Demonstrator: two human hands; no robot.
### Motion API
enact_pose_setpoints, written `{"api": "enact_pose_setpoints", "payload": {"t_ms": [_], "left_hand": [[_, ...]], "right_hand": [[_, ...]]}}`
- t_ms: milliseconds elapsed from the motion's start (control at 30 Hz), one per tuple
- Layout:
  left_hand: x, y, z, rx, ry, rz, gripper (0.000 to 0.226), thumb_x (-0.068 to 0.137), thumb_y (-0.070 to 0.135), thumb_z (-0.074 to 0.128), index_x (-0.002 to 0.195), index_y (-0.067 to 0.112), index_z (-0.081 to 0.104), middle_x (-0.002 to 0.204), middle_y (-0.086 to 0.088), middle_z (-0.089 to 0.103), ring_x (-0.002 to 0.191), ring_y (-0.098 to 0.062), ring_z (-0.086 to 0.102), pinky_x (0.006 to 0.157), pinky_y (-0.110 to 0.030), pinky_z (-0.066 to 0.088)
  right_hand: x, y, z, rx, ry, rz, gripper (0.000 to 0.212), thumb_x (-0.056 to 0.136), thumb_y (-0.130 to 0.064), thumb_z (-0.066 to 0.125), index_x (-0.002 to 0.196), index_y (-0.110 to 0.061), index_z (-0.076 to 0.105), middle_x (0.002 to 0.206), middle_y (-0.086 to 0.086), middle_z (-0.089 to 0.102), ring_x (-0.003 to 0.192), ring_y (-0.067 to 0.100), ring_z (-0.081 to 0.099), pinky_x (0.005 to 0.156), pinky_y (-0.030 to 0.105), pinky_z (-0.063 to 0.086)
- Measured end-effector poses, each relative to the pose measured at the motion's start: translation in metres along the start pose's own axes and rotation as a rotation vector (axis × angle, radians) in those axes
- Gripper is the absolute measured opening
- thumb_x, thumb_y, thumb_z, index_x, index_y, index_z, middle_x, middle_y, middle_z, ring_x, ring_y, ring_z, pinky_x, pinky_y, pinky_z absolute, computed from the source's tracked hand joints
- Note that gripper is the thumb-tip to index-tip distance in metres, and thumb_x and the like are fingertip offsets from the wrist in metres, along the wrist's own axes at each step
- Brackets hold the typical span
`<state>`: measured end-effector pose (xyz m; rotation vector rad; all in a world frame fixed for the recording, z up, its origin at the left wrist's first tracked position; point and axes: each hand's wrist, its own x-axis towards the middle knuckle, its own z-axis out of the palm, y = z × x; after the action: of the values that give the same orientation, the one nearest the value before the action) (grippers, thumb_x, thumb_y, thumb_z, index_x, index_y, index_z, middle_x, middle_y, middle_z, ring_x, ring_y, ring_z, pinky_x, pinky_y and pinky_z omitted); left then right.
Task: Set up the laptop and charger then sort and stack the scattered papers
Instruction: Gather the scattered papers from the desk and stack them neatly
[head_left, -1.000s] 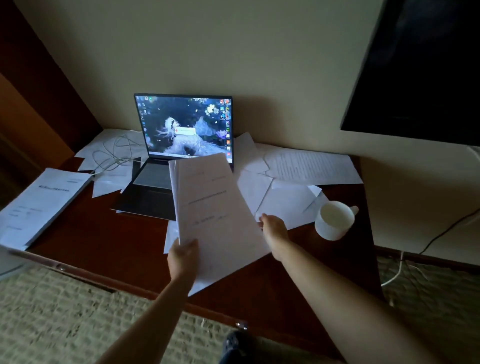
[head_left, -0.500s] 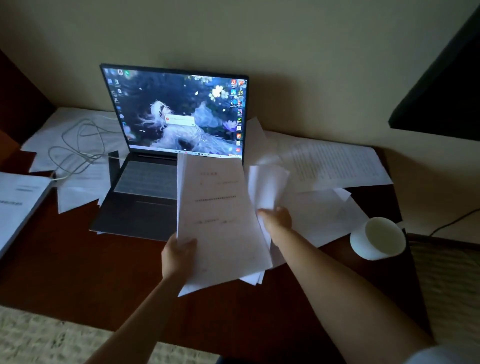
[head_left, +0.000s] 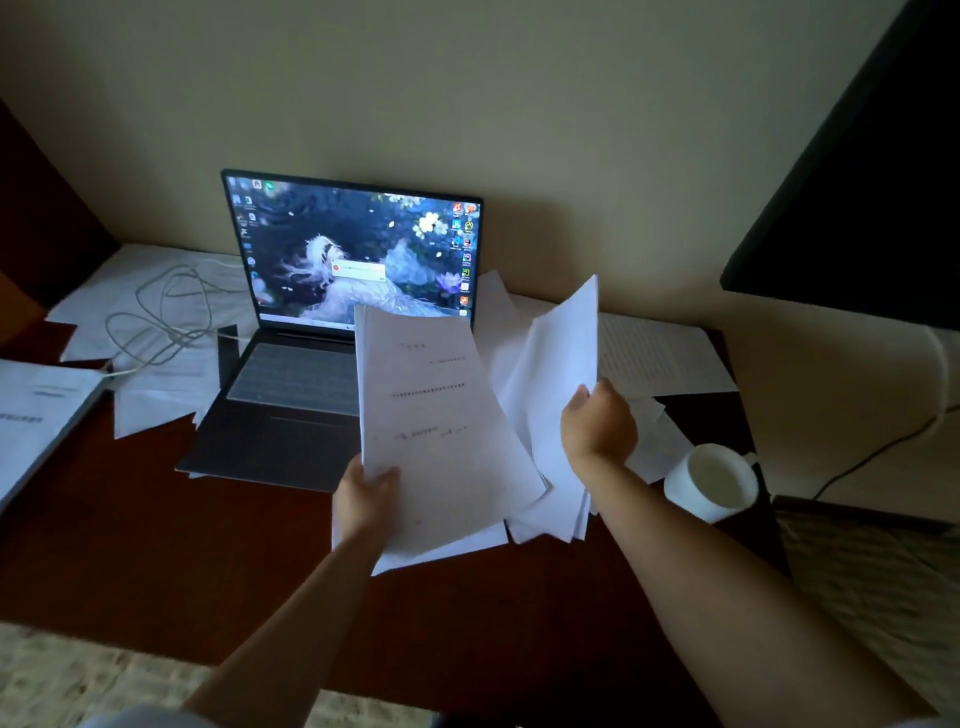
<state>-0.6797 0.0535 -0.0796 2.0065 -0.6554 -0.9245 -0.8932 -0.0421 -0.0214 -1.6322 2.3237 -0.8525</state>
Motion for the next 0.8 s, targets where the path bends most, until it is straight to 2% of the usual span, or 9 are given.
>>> {"api": "enact_pose_setpoints", "payload": {"t_ms": [133, 267, 333, 400, 533, 600, 667, 733, 800], "left_hand": [[-0.028, 0.002, 0.013, -0.028, -0.082, 0.017, 0.040, 0.087, 0.008, 0.056, 0.126, 0.015, 0.050, 0.112, -0.005, 0.061, 0.098, -0.026, 0.059, 0.082, -0.040, 0.049], [-0.057, -0.002, 0.027, -0.019, -0.234, 0.125, 0.072, 0.085, -0.007, 0.051, 0.145, 0.023, 0.024, 0.126, 0.002, 0.046, 0.109, -0.020, 0.050, 0.088, -0.037, 0.045], [-0.065, -0.016, 0.032, -0.008, -0.237, 0.037, 0.054, 0.089, -0.004, 0.051, 0.137, 0.016, 0.035, 0.120, -0.001, 0.049, 0.103, -0.020, 0.052, 0.085, -0.035, 0.046], [-0.074, -0.028, 0.026, 0.050, -0.235, -0.128, 0.009, 0.092, 0.005, 0.055, 0.099, 0.010, 0.054, 0.098, -0.005, 0.056, 0.095, -0.024, 0.054, 0.083, -0.034, 0.047], [-0.082, -0.045, 0.017, -0.131, -0.204, -0.172, 0.017, 0.092, 0.001, 0.055, 0.107, 0.006, 0.061, 0.103, -0.017, 0.066, 0.091, -0.032, 0.063, 0.078, -0.044, 0.054], [-0.087, -0.040, 0.016, -0.197, -0.153, -0.141, 0.012, 0.094, 0.011, 0.052, 0.093, 0.010, 0.064, 0.096, -0.020, 0.067, 0.081, -0.031, 0.064, 0.072, -0.044, 0.053], [-0.092, -0.034, 0.016, -0.332, -0.204, -0.188, 0.032, 0.097, 0.036, 0.046, 0.094, 0.012, 0.067, 0.091, -0.017, 0.068, 0.078, -0.030, 0.063, 0.074, -0.040, 0.052], [-0.095, -0.032, 0.017, -0.368, -0.277, -0.183, 0.049, 0.093, 0.056, 0.042, 0.103, 0.016, 0.069, 0.094, -0.013, 0.070, 0.085, -0.030, 0.066, 0.076, -0.041, 0.053], [-0.096, -0.033, 0.021, -0.296, -0.293, -0.100, 0.046, 0.087, 0.054, 0.052, 0.106, 0.016, 0.069, 0.100, -0.011, 0.069, 0.093, -0.029, 0.065, 0.079, -0.040, 0.054]], "right_hand": [[0.006, 0.000, -0.034, -0.040, 0.283, -0.555, 0.018, 0.083, -0.007, 0.050, 0.091, -0.007, 0.066, 0.074, 0.012, 0.060, 0.066, 0.033, 0.059, 0.045, 0.030, 0.042], [-0.032, 0.010, -0.033, 0.045, 0.045, -0.901, 0.020, 0.069, -0.002, 0.068, 0.087, -0.011, 0.068, 0.076, 0.010, 0.057, 0.065, 0.033, 0.057, 0.040, 0.032, 0.045], [-0.055, 0.028, -0.021, -0.002, -0.193, -0.958, 0.022, 0.068, -0.001, 0.065, 0.086, -0.013, 0.071, 0.078, 0.009, 0.057, 0.074, 0.033, 0.058, 0.049, 0.035, 0.049], [-0.074, 0.050, -0.012, -0.078, -0.517, -0.875, 0.028, 0.077, 0.000, 0.053, 0.094, -0.012, 0.071, 0.092, 0.010, 0.060, 0.092, 0.033, 0.055, 0.070, 0.037, 0.050], [-0.090, 0.081, -0.004, -0.096, -1.004, -0.568, 0.029, 0.089, -0.011, 0.051, 0.111, -0.014, 0.069, 0.117, 0.008, 0.066, 0.107, 0.025, 0.059, 0.081, 0.025, 0.042], [-0.091, 0.084, -0.003, 0.021, -1.048, -0.443, 0.019, 0.089, -0.024, 0.061, 0.091, -0.010, 0.073, 0.092, 0.012, 0.070, 0.083, 0.020, 0.063, 0.067, 0.026, 0.041], [-0.089, 0.080, -0.004, 0.122, -0.966, -0.321, 0.039, 0.086, -0.031, 0.065, 0.054, -0.015, 0.051, 0.053, 0.007, 0.046, 0.053, 0.013, 0.040, 0.052, 0.029, 0.024], [-0.090, 0.070, -0.005, 0.218, -0.867, -0.259, 0.047, 0.083, -0.025, 0.066, 0.051, -0.020, 0.033, 0.050, -0.003, 0.028, 0.049, 0.010, 0.027, 0.051, 0.031, 0.018], [-0.097, 0.055, -0.006, 0.335, -0.903, -0.208, 0.028, 0.080, -0.023, 0.070, 0.059, -0.024, 0.052, 0.056, -0.007, 0.047, 0.055, 0.008, 0.044, 0.054, 0.027, 0.033]]}}
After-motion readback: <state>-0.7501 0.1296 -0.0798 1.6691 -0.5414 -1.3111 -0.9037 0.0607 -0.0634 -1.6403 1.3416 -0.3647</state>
